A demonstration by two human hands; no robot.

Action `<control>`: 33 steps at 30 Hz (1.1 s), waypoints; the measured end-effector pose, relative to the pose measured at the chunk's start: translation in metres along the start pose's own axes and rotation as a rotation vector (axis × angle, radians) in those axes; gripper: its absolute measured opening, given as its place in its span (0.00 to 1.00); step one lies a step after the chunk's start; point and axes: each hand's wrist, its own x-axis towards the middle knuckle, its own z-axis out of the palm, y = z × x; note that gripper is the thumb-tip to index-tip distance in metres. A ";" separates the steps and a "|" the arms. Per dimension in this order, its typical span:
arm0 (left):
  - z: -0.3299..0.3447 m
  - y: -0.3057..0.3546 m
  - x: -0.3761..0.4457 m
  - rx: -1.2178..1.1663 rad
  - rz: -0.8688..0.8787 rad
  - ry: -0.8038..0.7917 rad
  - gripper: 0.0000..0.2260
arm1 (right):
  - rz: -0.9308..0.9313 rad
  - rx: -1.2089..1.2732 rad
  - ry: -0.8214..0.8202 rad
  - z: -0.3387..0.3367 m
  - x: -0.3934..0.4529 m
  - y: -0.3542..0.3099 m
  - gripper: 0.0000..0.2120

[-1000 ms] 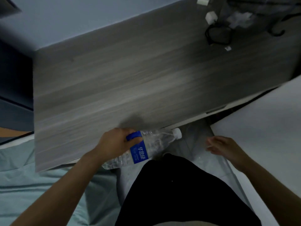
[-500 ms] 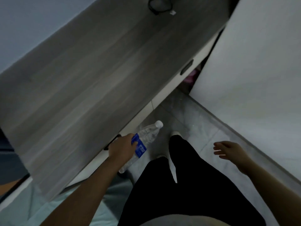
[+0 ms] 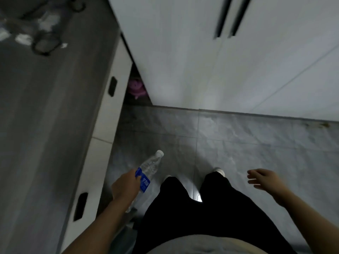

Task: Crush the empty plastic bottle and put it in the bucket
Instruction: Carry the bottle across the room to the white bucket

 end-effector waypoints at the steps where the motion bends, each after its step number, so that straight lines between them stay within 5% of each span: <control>1: 0.002 0.013 0.002 0.027 0.019 -0.007 0.10 | 0.024 0.029 0.007 -0.010 0.000 0.011 0.10; 16: 0.042 0.246 0.022 0.354 0.372 -0.075 0.11 | 0.188 0.488 0.199 -0.148 0.007 0.146 0.09; 33: 0.095 0.505 0.077 0.754 0.849 -0.249 0.12 | 0.576 1.021 0.574 -0.148 -0.022 0.234 0.12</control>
